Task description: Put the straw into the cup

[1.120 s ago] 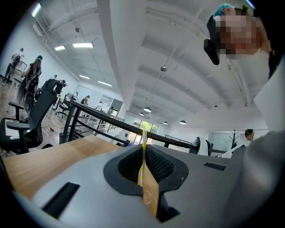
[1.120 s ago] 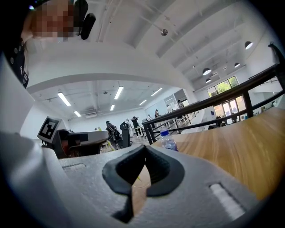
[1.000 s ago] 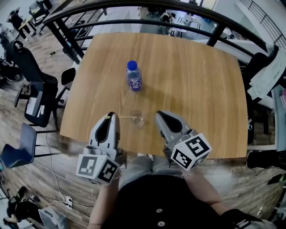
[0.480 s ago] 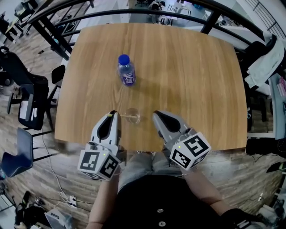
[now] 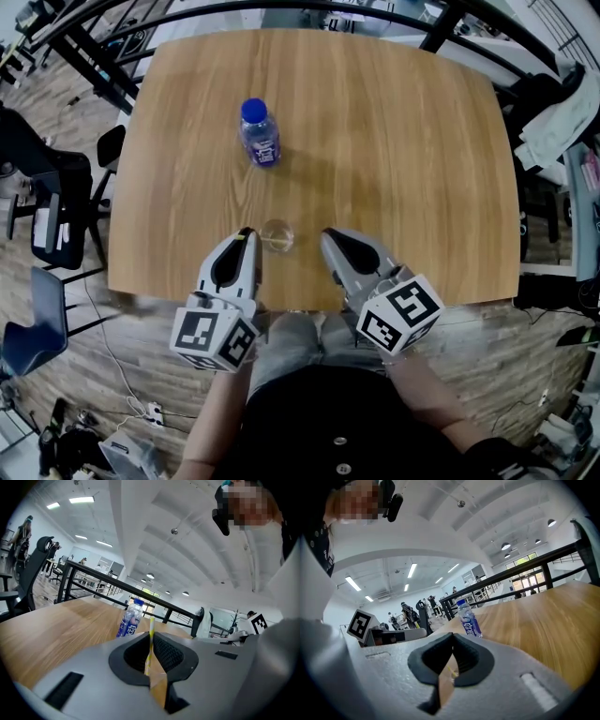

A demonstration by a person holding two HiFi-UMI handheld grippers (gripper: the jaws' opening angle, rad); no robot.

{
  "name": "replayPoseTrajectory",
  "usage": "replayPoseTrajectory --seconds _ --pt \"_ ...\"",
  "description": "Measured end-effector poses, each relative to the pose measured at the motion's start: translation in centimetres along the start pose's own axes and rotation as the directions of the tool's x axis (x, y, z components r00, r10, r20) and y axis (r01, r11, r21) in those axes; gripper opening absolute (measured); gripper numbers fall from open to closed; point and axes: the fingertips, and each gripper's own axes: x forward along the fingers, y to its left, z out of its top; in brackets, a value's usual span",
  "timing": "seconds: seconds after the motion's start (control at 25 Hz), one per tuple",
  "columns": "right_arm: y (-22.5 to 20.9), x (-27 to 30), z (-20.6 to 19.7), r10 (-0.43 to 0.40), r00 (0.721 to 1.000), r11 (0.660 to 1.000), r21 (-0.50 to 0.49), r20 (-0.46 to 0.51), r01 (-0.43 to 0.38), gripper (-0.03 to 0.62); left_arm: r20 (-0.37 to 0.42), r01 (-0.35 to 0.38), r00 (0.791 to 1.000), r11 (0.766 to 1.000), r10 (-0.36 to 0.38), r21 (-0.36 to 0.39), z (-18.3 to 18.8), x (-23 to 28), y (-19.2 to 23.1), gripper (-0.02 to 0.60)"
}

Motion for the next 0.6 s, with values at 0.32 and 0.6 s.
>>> replayPoseTrajectory --seconds 0.32,0.6 --pt "-0.2 1.1 -0.2 0.002 1.0 1.0 -0.003 -0.009 -0.002 -0.002 -0.016 0.0 1.0 1.0 0.0 -0.015 -1.1 0.2 0.1 0.035" --pt "-0.3 1.4 -0.3 0.01 1.0 1.0 -0.007 -0.012 -0.01 -0.002 -0.055 0.014 0.998 1.0 -0.013 0.001 -2.1 0.8 0.0 0.037"
